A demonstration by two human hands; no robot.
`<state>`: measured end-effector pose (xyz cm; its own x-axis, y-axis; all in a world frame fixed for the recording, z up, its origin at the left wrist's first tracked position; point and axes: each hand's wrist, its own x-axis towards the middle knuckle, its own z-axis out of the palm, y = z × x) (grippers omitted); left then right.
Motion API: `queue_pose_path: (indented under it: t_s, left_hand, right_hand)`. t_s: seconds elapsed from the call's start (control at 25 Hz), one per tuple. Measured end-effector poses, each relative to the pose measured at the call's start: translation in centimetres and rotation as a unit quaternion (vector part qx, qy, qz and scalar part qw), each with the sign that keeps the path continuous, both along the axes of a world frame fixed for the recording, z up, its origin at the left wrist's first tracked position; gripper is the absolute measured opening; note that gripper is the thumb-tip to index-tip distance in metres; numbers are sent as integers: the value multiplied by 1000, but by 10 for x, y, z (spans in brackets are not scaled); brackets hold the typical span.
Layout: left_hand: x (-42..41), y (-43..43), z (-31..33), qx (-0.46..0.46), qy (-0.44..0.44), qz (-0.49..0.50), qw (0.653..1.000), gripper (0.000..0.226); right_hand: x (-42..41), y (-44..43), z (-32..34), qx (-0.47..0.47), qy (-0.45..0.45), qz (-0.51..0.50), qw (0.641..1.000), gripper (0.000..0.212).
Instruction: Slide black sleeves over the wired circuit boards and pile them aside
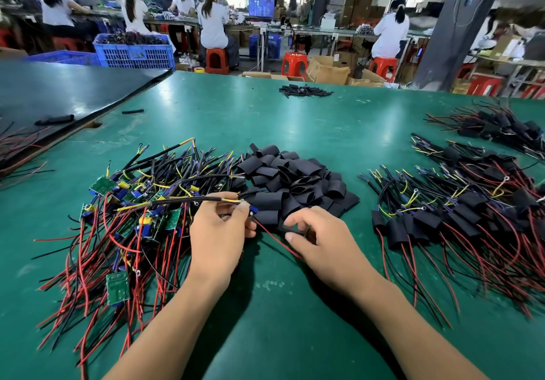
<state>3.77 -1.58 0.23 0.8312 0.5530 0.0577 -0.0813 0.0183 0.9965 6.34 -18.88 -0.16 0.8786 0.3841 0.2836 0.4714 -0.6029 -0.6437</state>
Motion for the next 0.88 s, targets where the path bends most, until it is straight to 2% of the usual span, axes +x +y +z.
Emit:
queue_pose_path:
  t_s: [0.16,0.28,0.44,0.56,0.76,0.8,0.88]
  left_hand:
    - [-4,-3,2,62,5,-34,997,13]
    - [-6,-4,4,31,9,-64,997,16]
    - [-9,-7,9,-50,7,-145,988,6]
    - [-14,-11,11,-31,12,-217,976,8]
    - [-14,-11,13,-25,42,-246,968,13]
    - [-14,-11,13,-30,42,-242,969,15]
    - [-14,-10,14,-54,39,-231,971,17]
  right_hand:
    - [-2,1,4,184,74,-52,979,14]
    - [-2,1,11,257,94,-42,961,8]
    - [-4,2,15,260,145,8,955,9]
    - [-4,1,14,247,148,23,958,9]
    - [-2,-2,15,297,178,27,938,5]
    - [-2,-2,15,306,191,38,932,8]
    - [-5,-1,15,320,227,78,917,25]
